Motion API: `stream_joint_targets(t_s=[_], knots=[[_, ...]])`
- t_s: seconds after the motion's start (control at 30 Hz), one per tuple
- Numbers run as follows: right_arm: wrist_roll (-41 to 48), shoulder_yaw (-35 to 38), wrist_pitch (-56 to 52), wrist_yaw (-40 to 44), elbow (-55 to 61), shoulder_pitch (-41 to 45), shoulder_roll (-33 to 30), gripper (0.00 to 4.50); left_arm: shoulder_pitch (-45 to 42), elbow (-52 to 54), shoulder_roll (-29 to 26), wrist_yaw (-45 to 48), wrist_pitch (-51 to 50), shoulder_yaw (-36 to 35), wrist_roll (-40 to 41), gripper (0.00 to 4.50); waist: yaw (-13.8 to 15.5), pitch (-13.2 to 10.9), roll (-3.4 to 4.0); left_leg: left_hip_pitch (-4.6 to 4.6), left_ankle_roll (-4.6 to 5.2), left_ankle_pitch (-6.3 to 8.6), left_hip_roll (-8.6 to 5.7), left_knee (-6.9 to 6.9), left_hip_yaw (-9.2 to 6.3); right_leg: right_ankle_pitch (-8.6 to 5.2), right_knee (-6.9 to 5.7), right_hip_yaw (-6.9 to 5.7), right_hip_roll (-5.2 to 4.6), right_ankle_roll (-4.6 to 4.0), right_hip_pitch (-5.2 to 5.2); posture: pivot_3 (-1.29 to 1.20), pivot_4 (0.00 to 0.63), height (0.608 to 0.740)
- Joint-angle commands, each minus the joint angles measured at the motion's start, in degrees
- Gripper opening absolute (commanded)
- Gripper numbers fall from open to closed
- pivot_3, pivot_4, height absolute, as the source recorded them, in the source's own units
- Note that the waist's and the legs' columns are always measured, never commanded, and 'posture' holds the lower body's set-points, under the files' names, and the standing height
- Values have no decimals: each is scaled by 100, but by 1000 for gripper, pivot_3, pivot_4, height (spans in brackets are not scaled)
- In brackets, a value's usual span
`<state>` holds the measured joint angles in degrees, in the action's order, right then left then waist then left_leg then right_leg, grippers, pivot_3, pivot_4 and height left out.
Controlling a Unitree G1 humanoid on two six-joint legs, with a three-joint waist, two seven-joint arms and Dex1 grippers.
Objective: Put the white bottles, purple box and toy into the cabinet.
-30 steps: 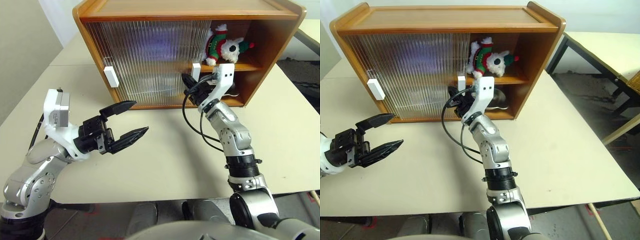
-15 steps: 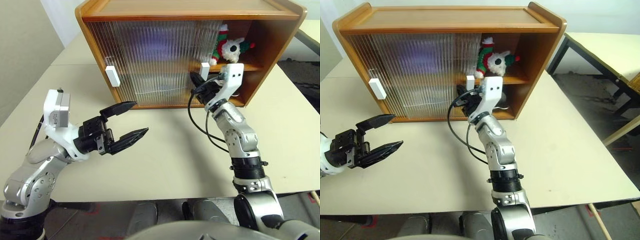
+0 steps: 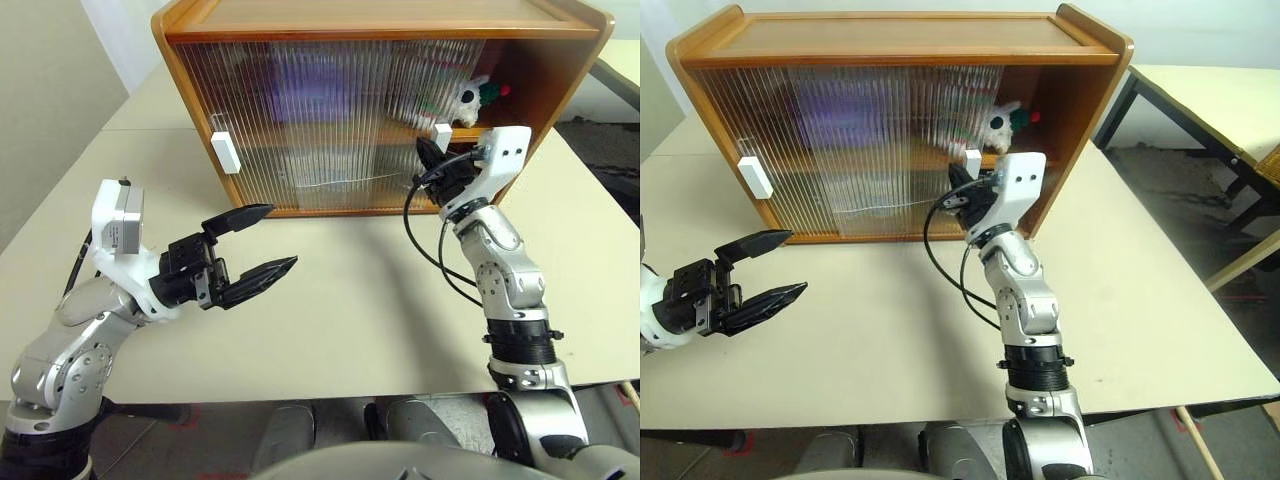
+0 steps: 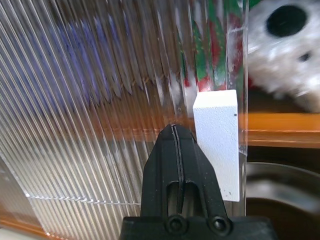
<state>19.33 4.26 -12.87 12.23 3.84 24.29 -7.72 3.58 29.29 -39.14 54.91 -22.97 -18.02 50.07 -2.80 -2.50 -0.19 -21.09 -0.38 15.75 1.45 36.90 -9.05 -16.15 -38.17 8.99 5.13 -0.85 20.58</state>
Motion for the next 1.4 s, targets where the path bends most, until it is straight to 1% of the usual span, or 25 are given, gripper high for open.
stream_joint_targets(t_s=[0.03, 0.3, 0.6, 1.2, 1.27, 1.3, 1.37, 1.4], knots=[[-94, 507, 190, -223, -152, -42, -205, 21, -15, -45, -3, 68, 51, 36, -52, 4500, 0, 0, 0, 0, 0, 0, 0, 0, 0, 0, 0, 0, 0, 0, 0, -85, 68, 740], [-204, 671, 390, -307, -199, -106, -366, 21, 17, -106, 8, 161, 91, 20, -81, 4500, -14, -1, -1, 0, 1, -2, -2, 2, 3, 2, 1, 5, -1, 10, 0, -87, 67, 740], [-256, 991, 772, -142, -800, -73, -794, 21, 41, -158, 8, 230, 146, 14, -118, 4500, -43, -1, 0, 0, 1, -2, -2, 1, 7, 2, 2, 10, -1, 11, 1, -90, 67, 740], [-358, 1237, 1391, -188, -1453, -103, -1256, 21, 65, -232, 4, 306, 199, 3, -137, 4500, -22, -1, -1, -1, 1, -2, -9, 2, 7, 3, 7, 18, -6, 24, -6, -93, 66, 740], [-270, 1223, 1338, -121, -1376, -129, -1226, 21, 56, -228, 7, 297, 194, 12, -139, 4500, -20, -1, -2, -2, 1, -2, -12, 5, 7, 5, 11, 21, -9, 29, -8, -94, 64, 740], [-77, 1199, 1209, 50, -1262, -155, -1187, 21, 55, -232, 3, 296, 191, 9, -140, 4500, -20, -1, -2, -3, 1, -2, -13, 5, 8, 6, 13, 22, -12, 30, -8, -94, 64, 740], [508, 1079, 775, 686, -902, -295, -1184, 21, 75, -238, -13, 296, 188, -7, -153, 4500, -24, -1, -2, -7, 1, -2, -15, 5, 10, 6, 17, 24, -13, 31, -7, -95, 64, 740], [723, 999, 607, 1038, -709, -411, -1245, 180, 86, -245, -23, 292, 187, -23, -161, 4500, -30, 0, -3, -12, 1, -2, -15, 5, 10, 4, 17, 24, -13, 30, -2, -94, 64, 740]])
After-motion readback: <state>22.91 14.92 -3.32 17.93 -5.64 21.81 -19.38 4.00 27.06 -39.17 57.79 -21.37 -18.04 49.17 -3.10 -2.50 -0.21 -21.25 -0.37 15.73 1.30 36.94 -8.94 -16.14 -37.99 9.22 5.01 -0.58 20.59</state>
